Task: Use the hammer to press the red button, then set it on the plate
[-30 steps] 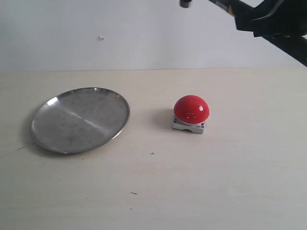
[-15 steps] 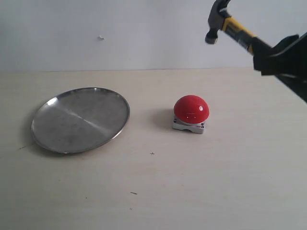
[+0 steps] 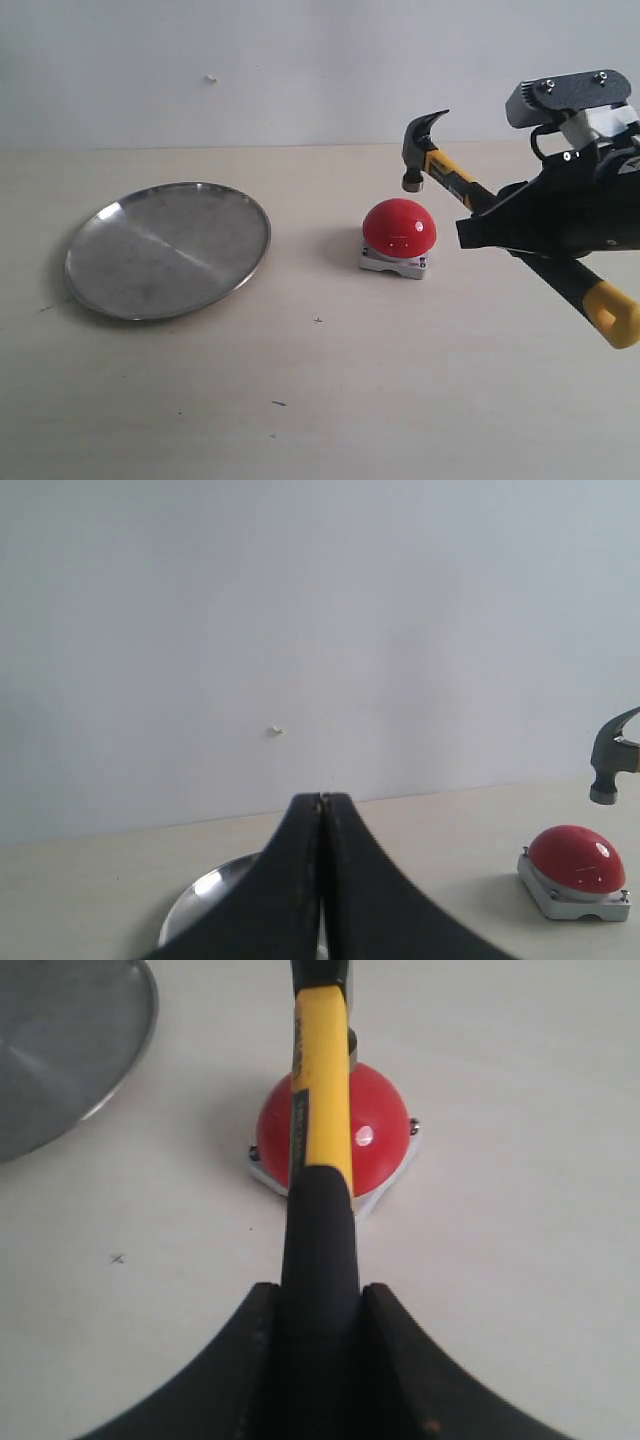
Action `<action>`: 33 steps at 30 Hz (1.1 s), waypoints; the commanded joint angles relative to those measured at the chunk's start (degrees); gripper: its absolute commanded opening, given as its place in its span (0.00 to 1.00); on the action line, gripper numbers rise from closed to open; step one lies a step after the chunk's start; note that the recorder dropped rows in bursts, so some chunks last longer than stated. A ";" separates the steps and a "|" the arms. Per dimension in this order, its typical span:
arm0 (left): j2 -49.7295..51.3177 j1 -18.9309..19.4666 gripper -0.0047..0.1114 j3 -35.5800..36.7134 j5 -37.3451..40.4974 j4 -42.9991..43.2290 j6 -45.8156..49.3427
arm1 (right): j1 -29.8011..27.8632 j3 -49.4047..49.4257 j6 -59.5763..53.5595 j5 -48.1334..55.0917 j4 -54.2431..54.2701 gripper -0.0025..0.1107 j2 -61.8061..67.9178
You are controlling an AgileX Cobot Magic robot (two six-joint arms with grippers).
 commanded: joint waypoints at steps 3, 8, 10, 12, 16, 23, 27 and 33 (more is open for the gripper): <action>-0.13 -0.01 0.04 0.24 0.09 0.27 0.03 | 0.08 -0.76 0.01 -6.36 0.70 0.02 2.10; -0.13 -0.01 0.04 0.24 0.09 0.27 0.03 | 0.08 -1.59 0.01 -3.86 0.70 0.02 2.10; -0.13 -0.01 0.04 0.24 0.09 0.27 0.03 | 0.08 -1.59 0.01 -4.25 0.70 0.02 2.20; -0.13 -0.01 0.04 0.24 0.09 0.27 0.03 | 0.08 -1.59 0.01 -4.25 0.70 0.02 2.20; -0.13 -0.01 0.04 0.24 0.09 0.27 0.03 | 0.08 -1.59 0.01 -4.02 0.70 0.02 2.20; -0.13 -0.01 0.04 0.24 0.09 0.27 0.03 | 0.08 -6.29 0.01 -1.11 0.60 0.02 -0.45; -0.13 -0.01 0.04 0.24 0.09 0.27 0.03 | 0.08 -9.23 0.01 1.80 0.60 0.02 -2.58; -0.13 -0.01 0.04 0.24 0.09 0.27 0.03 | 0.08 -9.47 0.01 4.65 0.00 0.02 -1.32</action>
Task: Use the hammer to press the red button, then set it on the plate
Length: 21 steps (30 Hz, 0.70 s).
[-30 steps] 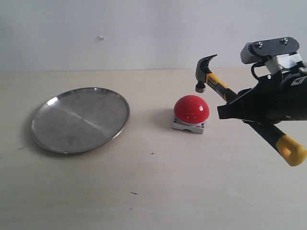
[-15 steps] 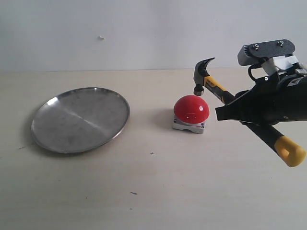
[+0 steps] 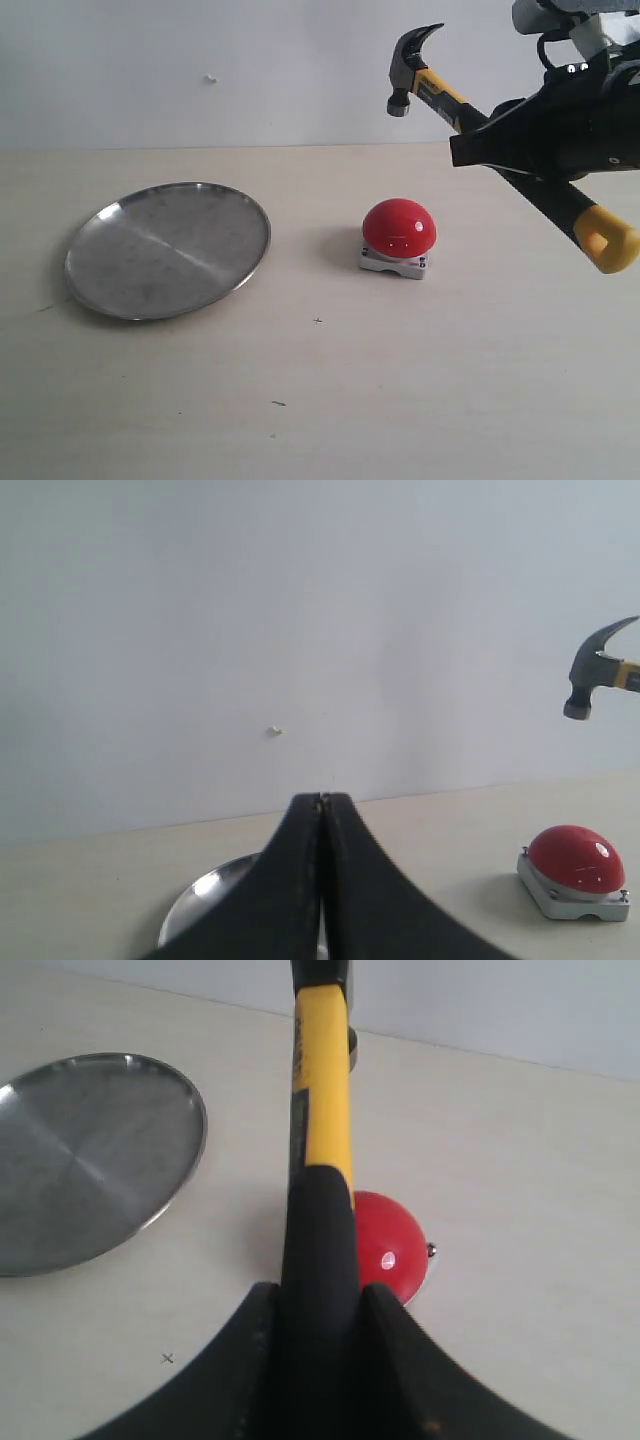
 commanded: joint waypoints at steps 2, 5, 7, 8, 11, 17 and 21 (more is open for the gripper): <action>-0.13 -0.01 0.04 0.24 0.09 0.27 0.03 | 0.08 -0.84 0.01 0.72 -0.37 0.02 2.92; -0.13 -0.01 0.04 0.24 0.09 0.27 0.03 | 0.08 -0.84 0.01 -1.04 -1.08 0.02 7.77; -0.13 -0.01 0.04 0.24 0.09 0.27 0.03 | 0.08 -0.84 0.01 -3.88 -1.08 0.02 10.06; -0.13 -0.01 0.04 0.24 0.09 0.27 0.03 | 0.08 -0.84 0.01 -5.65 -1.08 0.02 10.47; -0.13 -0.01 0.04 0.24 0.09 0.27 0.03 | 0.08 -0.84 0.19 -7.55 -0.75 0.02 9.10; -0.13 -0.01 0.04 0.24 0.09 0.27 0.03 | 0.08 -0.84 0.19 -4.84 -0.76 0.02 3.42; -0.13 -0.01 0.04 0.24 0.09 0.27 0.03 | 0.08 -0.84 0.19 -3.48 -0.76 0.02 -0.93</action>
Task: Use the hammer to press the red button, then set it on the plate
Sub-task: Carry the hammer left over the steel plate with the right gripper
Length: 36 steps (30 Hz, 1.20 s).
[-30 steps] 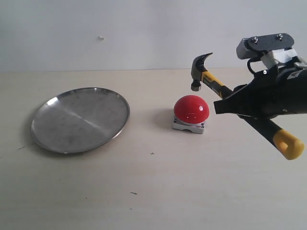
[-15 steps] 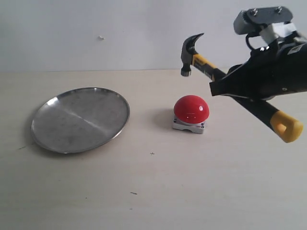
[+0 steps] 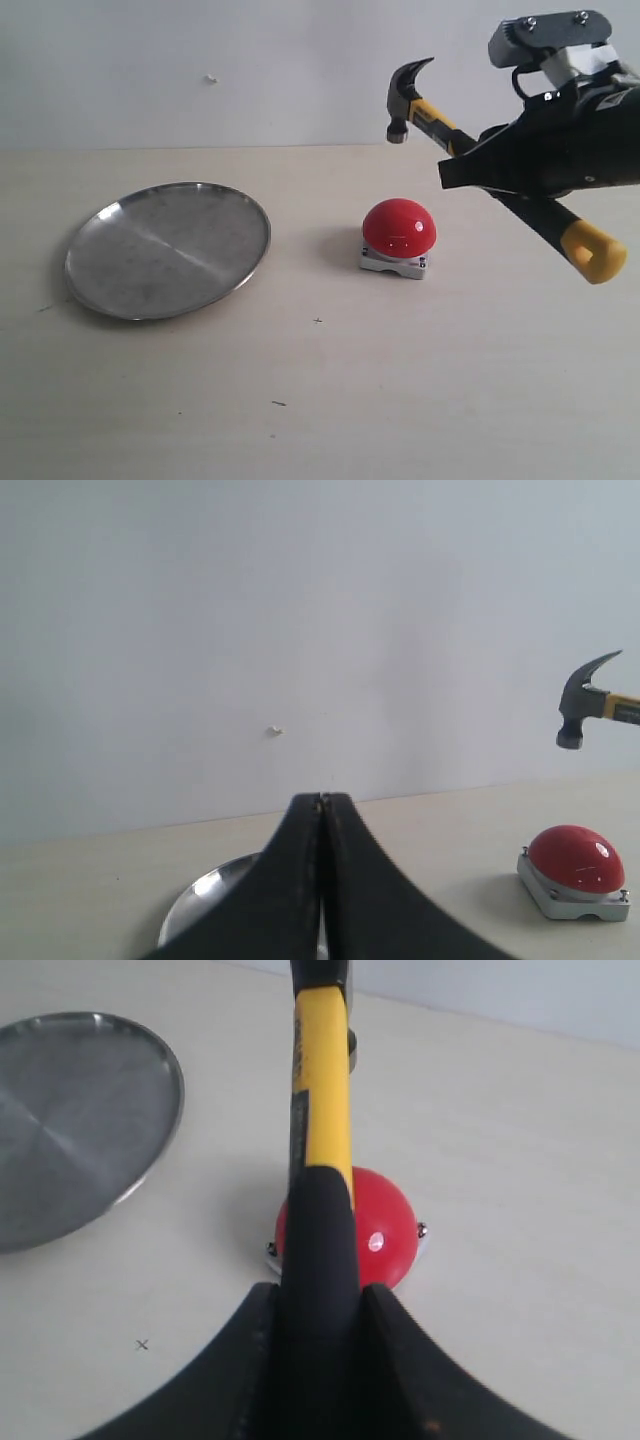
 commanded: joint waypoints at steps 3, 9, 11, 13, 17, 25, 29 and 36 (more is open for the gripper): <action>-0.13 -0.01 0.04 0.24 0.09 0.27 0.03 | 0.08 -0.84 -0.03 -0.54 0.59 0.02 -5.29; -0.13 -0.01 0.04 0.24 0.09 0.27 0.03 | 0.08 -0.84 -0.03 1.12 0.08 0.02 0.35; -0.13 -0.01 0.04 0.24 0.09 0.27 0.03 | 0.08 -0.84 -0.03 0.23 -0.05 0.02 3.08; -0.13 -0.01 0.04 0.24 0.09 0.27 0.03 | 0.08 -0.25 1.78 -1.87 -0.20 0.02 9.23; -0.13 -0.01 0.04 0.24 0.09 0.27 0.03 | 0.08 -3.79 1.59 -2.74 3.06 0.02 11.40; -0.13 -0.01 0.04 0.24 0.09 0.27 0.03 | 0.08 -7.16 -1.53 1.43 8.76 0.02 0.02; -0.13 -0.01 0.04 0.24 0.09 0.27 0.03 | 1.57 -7.16 -17.62 3.41 26.52 0.02 0.65; -0.13 -0.01 0.04 0.24 0.09 0.27 0.03 | 10.91 -10.15 -37.90 -1.69 51.63 0.02 6.08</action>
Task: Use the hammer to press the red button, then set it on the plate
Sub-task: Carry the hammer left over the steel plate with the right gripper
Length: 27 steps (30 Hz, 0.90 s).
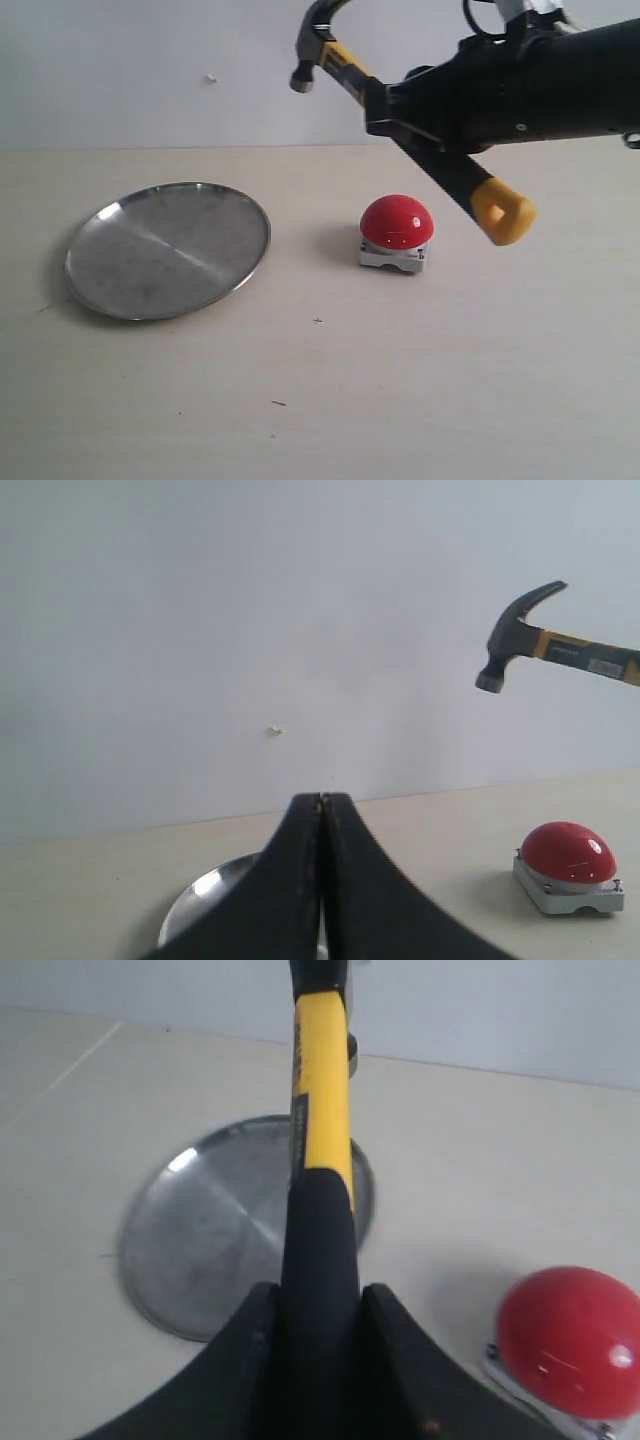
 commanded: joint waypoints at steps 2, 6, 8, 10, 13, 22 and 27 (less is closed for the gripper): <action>-0.13 -0.01 0.04 0.24 -0.02 0.27 0.03 | 6.76 -5.39 -12.79 -6.06 16.85 0.02 5.57; -0.13 -0.01 0.04 0.24 -0.02 0.27 0.03 | 10.68 -10.49 -13.64 -8.45 18.40 0.02 12.35; -0.13 -0.01 0.04 0.24 -0.02 0.27 0.03 | 12.07 -12.88 -13.64 -9.95 19.07 0.02 15.39; -0.13 -0.01 0.04 0.24 -0.02 0.27 0.03 | 13.54 -15.62 -13.43 -10.55 19.17 0.02 18.64; -0.13 -0.01 0.04 0.24 -0.02 0.27 0.03 | 15.30 -19.40 -13.65 -10.65 19.17 0.02 22.99; -0.13 -0.01 0.04 0.24 -0.02 0.27 0.03 | 16.97 -26.50 -13.36 -15.24 19.53 0.02 31.69; -0.13 -0.01 0.04 0.24 -0.02 0.27 0.03 | 16.97 -30.50 -13.36 -18.94 20.90 0.02 35.70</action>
